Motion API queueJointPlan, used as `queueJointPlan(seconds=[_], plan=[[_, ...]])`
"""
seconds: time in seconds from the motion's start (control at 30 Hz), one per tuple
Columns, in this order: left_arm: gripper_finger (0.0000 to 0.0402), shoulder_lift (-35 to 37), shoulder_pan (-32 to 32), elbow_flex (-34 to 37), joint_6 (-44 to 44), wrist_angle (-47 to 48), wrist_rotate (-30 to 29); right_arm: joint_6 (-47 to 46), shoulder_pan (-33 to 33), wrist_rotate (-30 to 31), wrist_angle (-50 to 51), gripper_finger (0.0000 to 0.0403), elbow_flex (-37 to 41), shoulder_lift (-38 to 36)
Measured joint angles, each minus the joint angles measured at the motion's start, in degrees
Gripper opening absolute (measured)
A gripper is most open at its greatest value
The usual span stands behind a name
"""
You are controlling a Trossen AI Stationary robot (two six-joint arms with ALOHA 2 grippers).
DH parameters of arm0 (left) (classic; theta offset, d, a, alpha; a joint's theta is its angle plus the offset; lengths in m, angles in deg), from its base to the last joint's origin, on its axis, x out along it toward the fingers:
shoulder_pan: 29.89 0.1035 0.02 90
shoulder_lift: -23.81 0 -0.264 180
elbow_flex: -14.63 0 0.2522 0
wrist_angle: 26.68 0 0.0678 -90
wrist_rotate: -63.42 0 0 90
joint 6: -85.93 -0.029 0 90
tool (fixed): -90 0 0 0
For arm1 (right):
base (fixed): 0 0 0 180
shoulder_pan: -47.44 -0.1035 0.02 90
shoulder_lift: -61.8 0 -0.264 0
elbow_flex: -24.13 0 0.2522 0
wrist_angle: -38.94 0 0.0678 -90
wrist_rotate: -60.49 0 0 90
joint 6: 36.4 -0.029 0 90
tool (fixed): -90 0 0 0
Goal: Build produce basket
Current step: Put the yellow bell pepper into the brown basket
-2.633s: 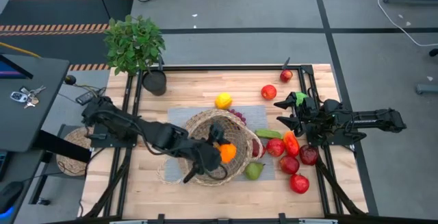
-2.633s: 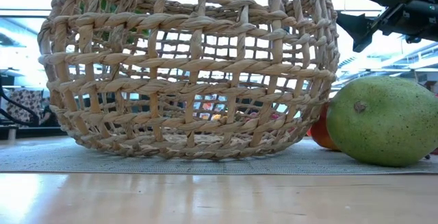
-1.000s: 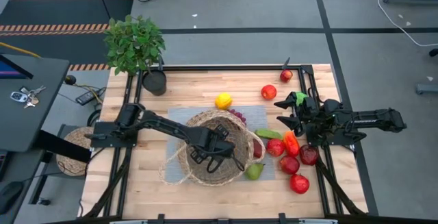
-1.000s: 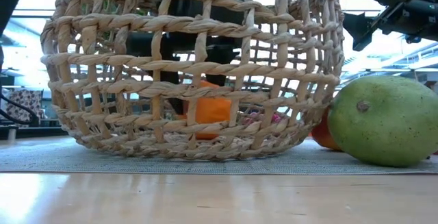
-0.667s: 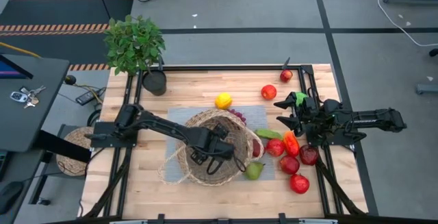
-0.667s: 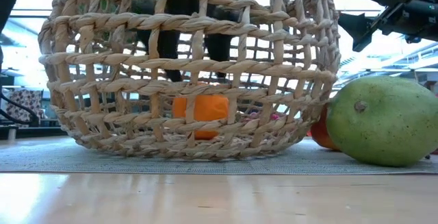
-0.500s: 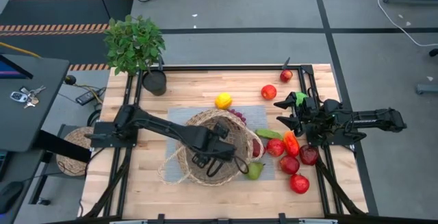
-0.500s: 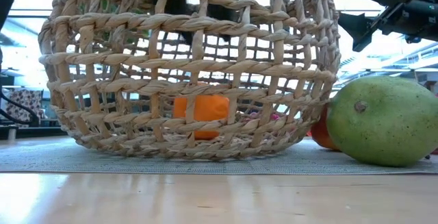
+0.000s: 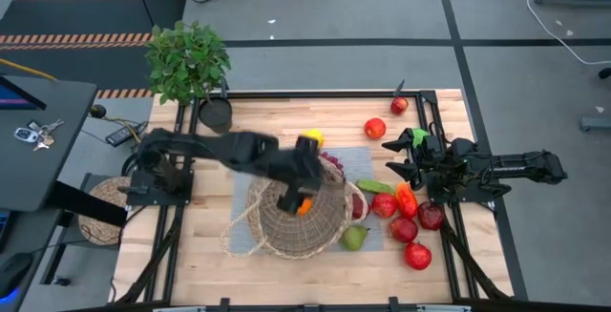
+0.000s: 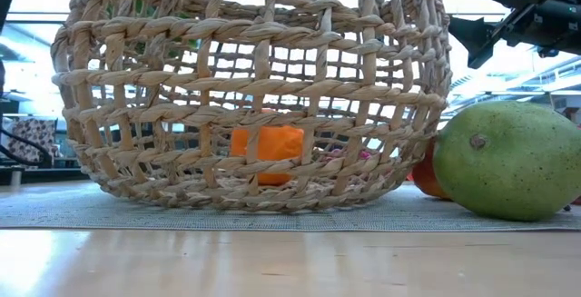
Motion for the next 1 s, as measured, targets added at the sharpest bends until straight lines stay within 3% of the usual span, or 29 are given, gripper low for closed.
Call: queueJointPlan(seconds=[0.23,0.53,0.83,1.0], plan=[[0.0378,0.2,12.6,0.6,2.3,-4.7,7.7,0.0,0.0,0.0,0.0,0.0308,0.0,0.0],[0.0378,0.1,27.3,13.6,0.0,-18.6,16.0,0.0,0.0,0.0,0.0,0.0308,0.0,0.0],[0.0378,0.0,35.2,25.6,1.2,-27.0,17.7,0.0,0.0,0.0,0.0,0.0308,0.0,0.0],[0.0378,-0.1,35.9,30.4,-5.6,-29.4,17.5,0.0,0.0,0.0,0.0,0.0308,0.0,0.0]])
